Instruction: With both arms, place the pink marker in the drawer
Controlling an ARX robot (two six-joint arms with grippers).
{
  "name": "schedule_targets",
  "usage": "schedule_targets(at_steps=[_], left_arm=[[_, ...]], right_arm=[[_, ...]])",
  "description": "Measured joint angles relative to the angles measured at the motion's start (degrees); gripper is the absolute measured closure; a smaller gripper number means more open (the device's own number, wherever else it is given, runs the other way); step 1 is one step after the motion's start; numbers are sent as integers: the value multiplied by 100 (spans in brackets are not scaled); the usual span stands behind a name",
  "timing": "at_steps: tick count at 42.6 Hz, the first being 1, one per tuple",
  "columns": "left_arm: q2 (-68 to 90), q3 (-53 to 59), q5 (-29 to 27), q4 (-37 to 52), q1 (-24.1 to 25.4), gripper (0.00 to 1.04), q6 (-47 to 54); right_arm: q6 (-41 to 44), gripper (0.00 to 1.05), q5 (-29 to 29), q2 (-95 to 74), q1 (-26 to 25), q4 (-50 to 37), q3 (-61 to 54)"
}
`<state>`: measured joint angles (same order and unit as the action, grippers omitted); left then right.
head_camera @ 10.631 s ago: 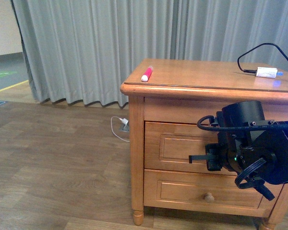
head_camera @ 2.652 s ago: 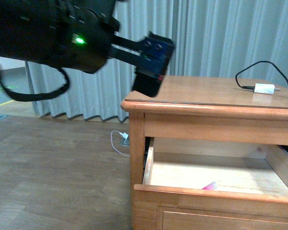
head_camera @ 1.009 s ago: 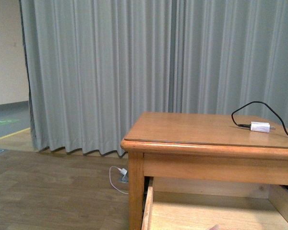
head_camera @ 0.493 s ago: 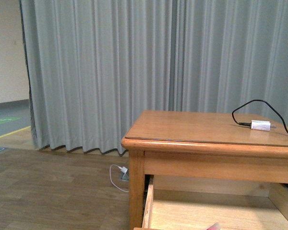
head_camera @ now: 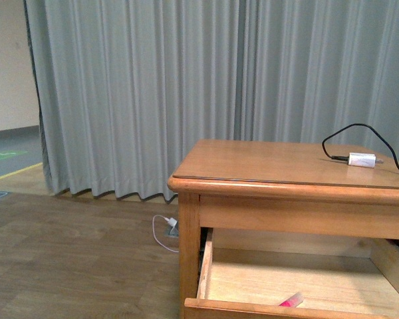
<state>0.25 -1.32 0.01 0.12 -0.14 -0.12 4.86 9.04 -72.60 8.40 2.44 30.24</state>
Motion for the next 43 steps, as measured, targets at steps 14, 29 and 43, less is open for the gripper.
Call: schedule_targets(at_steps=[14, 29, 43], left_arm=[[0, 0, 0, 0, 0, 6, 0], [0, 0, 0, -2, 0, 6, 0], [0, 0, 0, -2, 0, 6, 0]], right_arm=[[-199, 8, -155, -1812, -376, -2109, 280], [-387, 8, 72, -3303, -531, -3169, 1384], [-610, 8, -15, -4369, -511, -3709, 2492]])
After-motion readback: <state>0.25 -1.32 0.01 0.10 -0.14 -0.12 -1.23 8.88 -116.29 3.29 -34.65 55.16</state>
